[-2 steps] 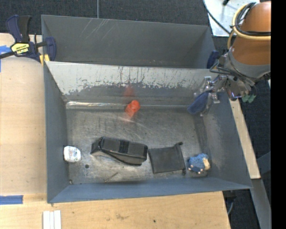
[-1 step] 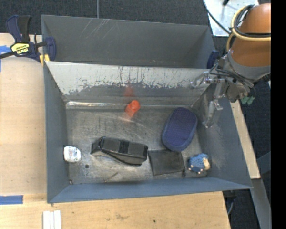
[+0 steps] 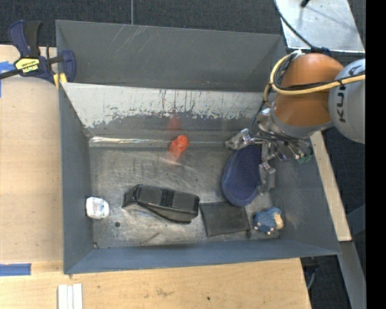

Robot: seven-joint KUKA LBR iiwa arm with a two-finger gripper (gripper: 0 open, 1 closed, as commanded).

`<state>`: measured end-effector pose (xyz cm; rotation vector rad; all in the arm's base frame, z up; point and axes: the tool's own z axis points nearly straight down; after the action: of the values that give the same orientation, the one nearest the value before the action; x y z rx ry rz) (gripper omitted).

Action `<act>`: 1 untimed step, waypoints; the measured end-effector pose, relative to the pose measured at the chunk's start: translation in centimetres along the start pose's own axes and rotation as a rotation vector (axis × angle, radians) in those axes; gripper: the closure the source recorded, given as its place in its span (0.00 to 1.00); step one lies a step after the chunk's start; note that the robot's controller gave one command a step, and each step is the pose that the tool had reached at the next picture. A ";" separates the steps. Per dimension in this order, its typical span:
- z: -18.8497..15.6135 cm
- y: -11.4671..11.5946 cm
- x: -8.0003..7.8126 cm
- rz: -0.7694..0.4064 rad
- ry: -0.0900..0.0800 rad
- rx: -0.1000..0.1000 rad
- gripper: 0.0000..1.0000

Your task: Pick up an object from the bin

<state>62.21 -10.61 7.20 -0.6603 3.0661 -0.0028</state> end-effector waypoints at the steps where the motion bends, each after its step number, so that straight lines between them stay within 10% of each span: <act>1: -0.4 -0.1 -0.2 0.002 -0.006 0.002 1.00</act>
Offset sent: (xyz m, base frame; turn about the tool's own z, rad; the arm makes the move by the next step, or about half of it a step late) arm 0.0000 0.0000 0.0000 0.0000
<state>62.42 -10.62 7.57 -0.6556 3.0604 -0.0045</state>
